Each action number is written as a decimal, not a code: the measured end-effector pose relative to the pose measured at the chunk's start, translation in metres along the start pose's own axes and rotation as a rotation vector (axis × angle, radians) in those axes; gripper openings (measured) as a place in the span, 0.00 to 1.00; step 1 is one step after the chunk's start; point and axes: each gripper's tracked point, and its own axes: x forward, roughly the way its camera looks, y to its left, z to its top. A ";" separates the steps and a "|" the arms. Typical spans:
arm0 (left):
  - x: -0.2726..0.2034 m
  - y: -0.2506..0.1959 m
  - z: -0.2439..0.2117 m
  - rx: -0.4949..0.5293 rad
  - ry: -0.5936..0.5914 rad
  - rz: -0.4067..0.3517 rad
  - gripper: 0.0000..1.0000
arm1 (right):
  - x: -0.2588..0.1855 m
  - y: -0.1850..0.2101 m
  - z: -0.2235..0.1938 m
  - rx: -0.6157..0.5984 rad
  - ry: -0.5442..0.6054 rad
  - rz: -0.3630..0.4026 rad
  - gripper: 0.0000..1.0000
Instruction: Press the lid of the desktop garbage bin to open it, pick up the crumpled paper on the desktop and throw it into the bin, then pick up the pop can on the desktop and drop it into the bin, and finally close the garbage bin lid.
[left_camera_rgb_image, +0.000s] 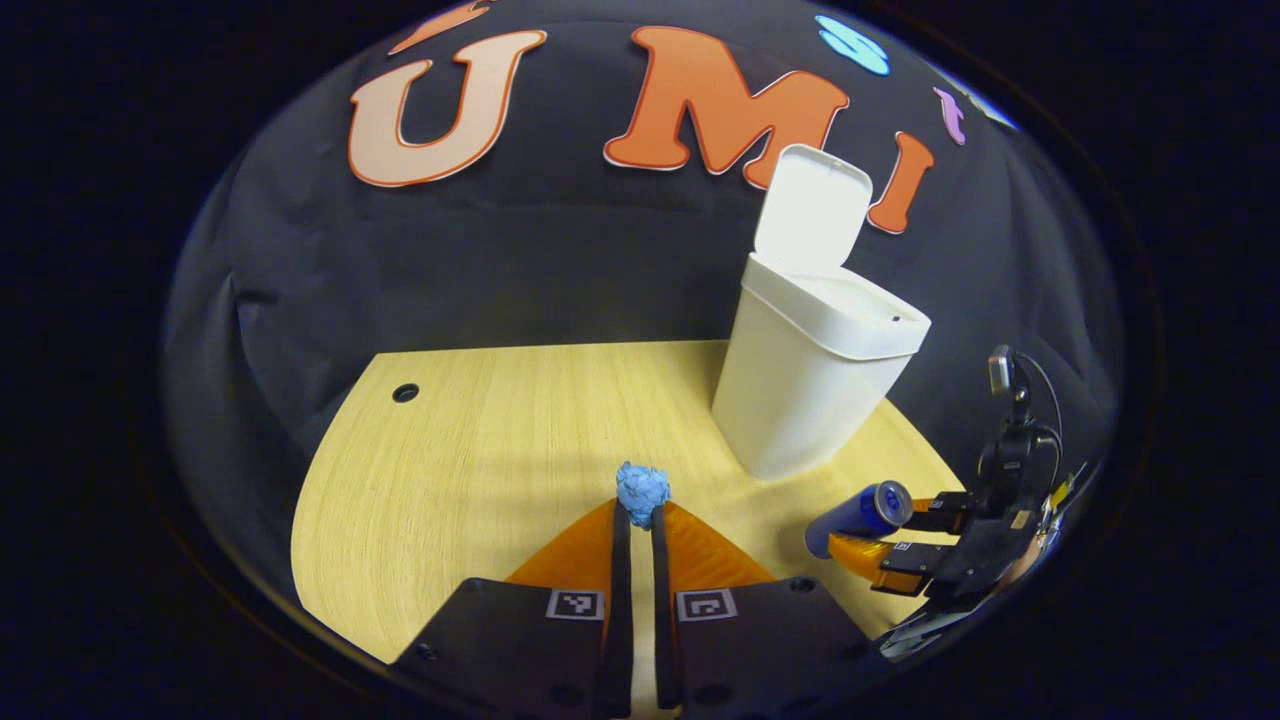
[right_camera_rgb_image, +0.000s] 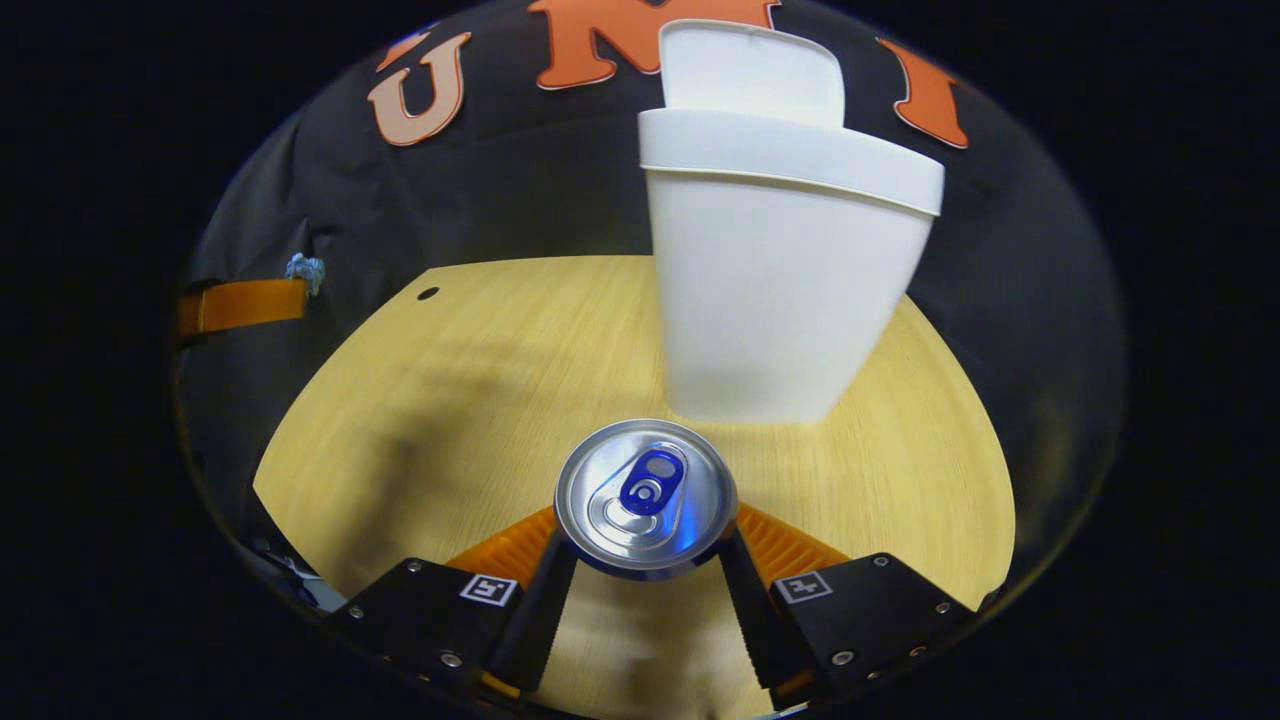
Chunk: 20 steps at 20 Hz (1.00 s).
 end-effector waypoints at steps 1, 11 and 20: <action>0.000 -0.008 0.006 0.004 -0.003 -0.010 0.12 | 0.000 0.000 0.001 0.011 -0.003 -0.009 0.78; 0.026 -0.099 0.081 0.101 -0.086 -0.142 0.12 | -0.005 -0.005 0.003 0.118 0.001 -0.120 0.74; 0.049 -0.170 0.123 0.185 -0.148 -0.223 0.12 | -0.006 -0.008 0.012 0.208 0.009 -0.207 0.78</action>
